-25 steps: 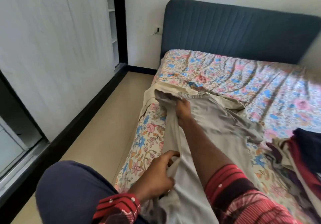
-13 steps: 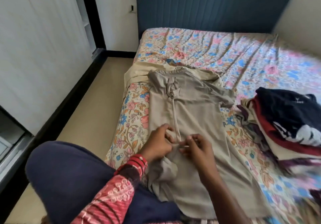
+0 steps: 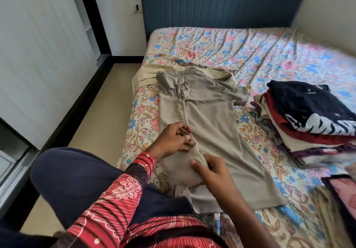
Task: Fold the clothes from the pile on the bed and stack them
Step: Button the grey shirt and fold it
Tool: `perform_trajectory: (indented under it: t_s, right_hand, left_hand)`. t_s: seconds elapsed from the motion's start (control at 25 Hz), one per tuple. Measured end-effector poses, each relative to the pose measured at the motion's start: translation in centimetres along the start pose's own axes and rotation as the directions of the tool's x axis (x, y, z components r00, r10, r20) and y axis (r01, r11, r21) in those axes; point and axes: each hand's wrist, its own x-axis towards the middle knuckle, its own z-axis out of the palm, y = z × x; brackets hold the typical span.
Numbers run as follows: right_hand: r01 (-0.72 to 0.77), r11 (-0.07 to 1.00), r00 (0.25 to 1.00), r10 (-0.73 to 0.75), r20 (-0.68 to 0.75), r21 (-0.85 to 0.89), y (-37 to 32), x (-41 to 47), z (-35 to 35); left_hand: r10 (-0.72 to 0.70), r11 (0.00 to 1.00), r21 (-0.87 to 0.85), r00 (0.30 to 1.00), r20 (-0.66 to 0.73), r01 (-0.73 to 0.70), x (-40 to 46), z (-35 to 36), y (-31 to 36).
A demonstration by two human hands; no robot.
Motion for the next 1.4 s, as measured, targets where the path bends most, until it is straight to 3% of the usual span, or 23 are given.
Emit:
perform_trajectory:
  t_s: [0.04, 0.12, 0.2, 0.28, 0.4, 0.52, 0.6, 0.72, 0.8, 0.92, 1.04, 1.2, 1.28, 1.4]
  right_hand:
    - [-0.065, 0.996, 0.997, 0.067, -0.032, 0.057, 0.1, -0.6, -0.5]
    - [-0.234, 0.972, 0.972, 0.234, -0.028, 0.013, 1.1, -1.7, -1.7]
    - [-0.374, 0.912, 0.921, 0.387, 0.049, -0.170, 2.3, -2.5, -2.8]
    - [-0.338, 0.835, 0.926, 0.378, 0.006, -0.434, 2.6, -2.4, -3.9]
    - [-0.223, 0.747, 0.970, 0.232, -0.069, -0.627, 2.2, 0.2, -5.9]
    - [-0.185, 0.736, 0.983, 0.124, -0.138, -0.652, 1.4, 5.6, -8.0]
    - [-0.189, 0.730, 0.975, 0.061, -0.213, -0.657, 0.7, 9.7, -9.5]
    - [-0.222, 0.777, 0.939, 0.008, -0.344, -0.589, 0.3, 17.1, -12.5]
    - [-0.243, 0.865, 0.909, 0.045, -0.414, -0.438, 0.3, 21.8, -14.7]
    - [-0.335, 0.891, 0.842, 0.138, -0.521, -0.305, 0.1, 27.3, -16.8]
    - [-0.475, 0.791, 0.818, 0.235, -0.526, -0.385, 0.8, 31.4, -17.4]
    - [-0.552, 0.678, 0.803, 0.273, -0.530, -0.485, 2.1, 34.2, -18.8]
    - [-0.552, 0.728, 0.786, 0.290, -0.546, -0.407, 2.4, 34.8, -19.0]
    - [-0.473, 0.835, 0.745, 0.208, -0.634, -0.282, 2.7, 34.9, -18.4]
  left_hand:
    - [0.025, 0.995, 0.091, 0.998, 0.052, -0.030, 0.0, -0.1, -0.3]
    - [0.019, 0.907, 0.410, 0.981, 0.191, -0.098, -0.1, -0.1, -1.1]
    - [-0.086, 0.717, 0.680, 0.949, 0.303, -0.152, -0.2, 0.6, -1.8]
    - [-0.142, 0.565, 0.798, 0.929, 0.343, -0.208, -0.1, 1.3, -2.5]
    - [-0.088, 0.590, 0.774, 0.934, 0.346, -0.231, 0.8, 1.9, -2.4]
    - [0.091, 0.685, 0.672, 0.948, 0.304, -0.281, 2.7, 2.8, -0.6]
    - [0.198, 0.778, 0.570, 0.964, 0.177, -0.265, 4.7, 4.1, 0.3]
    - [0.231, 0.854, 0.464, 0.971, 0.068, -0.236, 8.3, 7.0, 1.7]
    - [0.220, 0.854, 0.452, 0.966, 0.133, -0.257, 10.5, 8.9, 2.8]
    - [0.197, 0.838, 0.443, 0.933, 0.302, -0.320, 12.1, 11.4, 4.2]
    - [0.149, 0.768, 0.525, 0.899, 0.413, -0.368, 13.1, 12.7, 3.6]
    - [0.165, 0.554, 0.689, 0.873, 0.460, -0.467, 14.0, 12.5, 3.3]
    - [0.214, 0.552, 0.678, 0.869, 0.447, -0.485, 14.4, 12.4, 3.0]
    - [0.272, 0.661, 0.586, 0.878, 0.394, -0.469, 14.7, 11.8, 2.2]
